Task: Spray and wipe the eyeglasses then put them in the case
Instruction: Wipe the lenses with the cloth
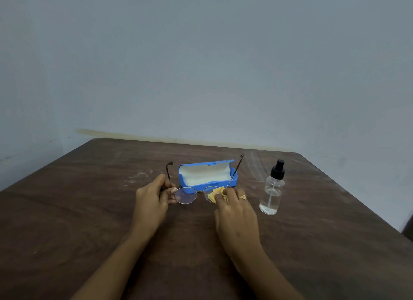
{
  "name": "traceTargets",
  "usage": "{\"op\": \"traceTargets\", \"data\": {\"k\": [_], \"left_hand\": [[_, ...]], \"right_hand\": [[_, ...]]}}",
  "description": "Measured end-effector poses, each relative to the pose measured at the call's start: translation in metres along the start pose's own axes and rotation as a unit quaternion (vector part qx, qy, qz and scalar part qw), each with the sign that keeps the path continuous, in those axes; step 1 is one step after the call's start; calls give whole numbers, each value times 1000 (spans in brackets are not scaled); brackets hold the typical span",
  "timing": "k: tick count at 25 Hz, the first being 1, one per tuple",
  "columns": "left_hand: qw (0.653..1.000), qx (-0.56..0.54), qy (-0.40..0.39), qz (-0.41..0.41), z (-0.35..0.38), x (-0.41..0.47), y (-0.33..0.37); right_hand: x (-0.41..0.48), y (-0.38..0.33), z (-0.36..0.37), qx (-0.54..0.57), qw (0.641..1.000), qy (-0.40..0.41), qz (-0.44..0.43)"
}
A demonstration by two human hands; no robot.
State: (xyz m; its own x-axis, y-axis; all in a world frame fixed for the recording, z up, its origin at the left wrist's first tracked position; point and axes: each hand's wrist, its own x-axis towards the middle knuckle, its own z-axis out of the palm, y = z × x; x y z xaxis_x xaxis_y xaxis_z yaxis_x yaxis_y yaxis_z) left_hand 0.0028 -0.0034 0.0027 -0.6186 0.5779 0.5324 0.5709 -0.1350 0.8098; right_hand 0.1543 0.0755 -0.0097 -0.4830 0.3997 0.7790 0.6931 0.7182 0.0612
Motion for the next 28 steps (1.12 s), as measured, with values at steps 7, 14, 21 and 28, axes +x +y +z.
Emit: {"op": "traceTargets", "data": {"k": [7,14,21,28], "left_hand": [[1000,9,-10,13,0,-2,3],[1000,0,10,-2,-2,-1,9],[1000,10,8,-27,-6,-1,11],[977,-163,-69,-119,-6,0,18]], "right_hand": [[-2,-2,5,41,999,-17,-3],[4,1,-7,64,997,22,-23],[1,6,-9,223,970,77,58],[11,18,-25,495,832,174,182]]}}
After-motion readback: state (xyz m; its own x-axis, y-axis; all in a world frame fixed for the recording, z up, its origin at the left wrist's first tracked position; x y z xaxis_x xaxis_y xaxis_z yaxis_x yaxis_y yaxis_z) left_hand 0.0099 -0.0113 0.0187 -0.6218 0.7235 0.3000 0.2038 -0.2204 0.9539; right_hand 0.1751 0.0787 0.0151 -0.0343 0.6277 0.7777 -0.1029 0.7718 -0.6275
